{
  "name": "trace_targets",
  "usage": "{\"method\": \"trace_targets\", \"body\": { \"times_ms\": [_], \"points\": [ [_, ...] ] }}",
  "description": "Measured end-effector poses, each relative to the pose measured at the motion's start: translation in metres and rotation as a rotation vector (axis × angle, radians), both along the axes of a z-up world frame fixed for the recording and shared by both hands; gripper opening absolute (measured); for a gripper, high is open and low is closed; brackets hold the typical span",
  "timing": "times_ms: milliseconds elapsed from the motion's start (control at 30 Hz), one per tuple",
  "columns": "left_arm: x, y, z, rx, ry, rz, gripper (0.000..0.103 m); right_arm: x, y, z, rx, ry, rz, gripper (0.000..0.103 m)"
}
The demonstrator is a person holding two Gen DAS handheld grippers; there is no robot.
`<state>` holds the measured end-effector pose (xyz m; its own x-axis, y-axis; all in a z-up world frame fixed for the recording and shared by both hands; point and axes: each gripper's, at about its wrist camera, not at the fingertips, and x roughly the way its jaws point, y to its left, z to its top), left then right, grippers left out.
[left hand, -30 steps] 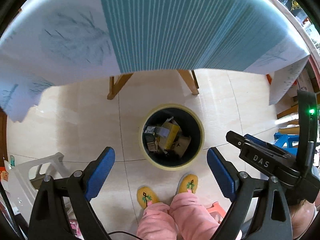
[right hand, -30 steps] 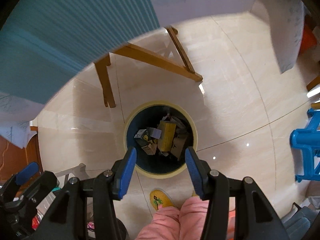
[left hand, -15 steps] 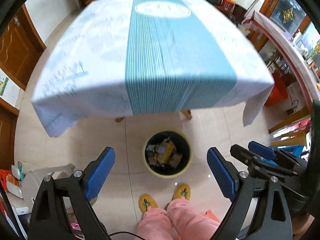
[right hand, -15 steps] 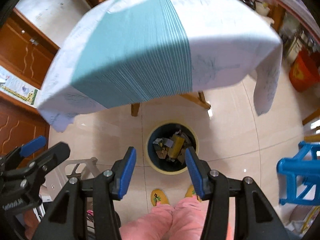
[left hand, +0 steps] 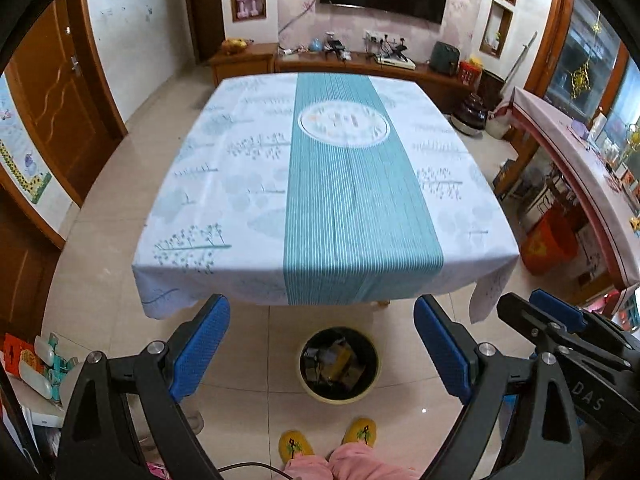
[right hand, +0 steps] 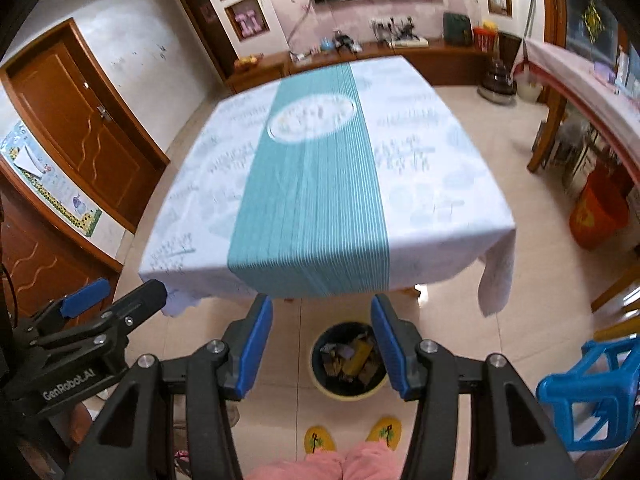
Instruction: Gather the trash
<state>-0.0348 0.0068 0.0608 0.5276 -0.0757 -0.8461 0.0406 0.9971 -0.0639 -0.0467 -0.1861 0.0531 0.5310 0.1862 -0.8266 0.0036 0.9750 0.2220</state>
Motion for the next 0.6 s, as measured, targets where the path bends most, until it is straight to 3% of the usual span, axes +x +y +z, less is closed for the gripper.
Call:
{"method": "trace_targets", "body": {
  "times_ms": [267, 600],
  "points": [
    [-0.007, -0.004, 0.029, 0.018, -0.064, 0.013, 0.092, -0.005, 0.01, 0.04, -0.027, -0.112, 0.041, 0.052],
    [-0.005, -0.002, 0.035, 0.005, -0.075, 0.042, 0.092, -0.005, 0.009, 0.051, -0.035, -0.144, 0.056, 0.052]
  ]
}}
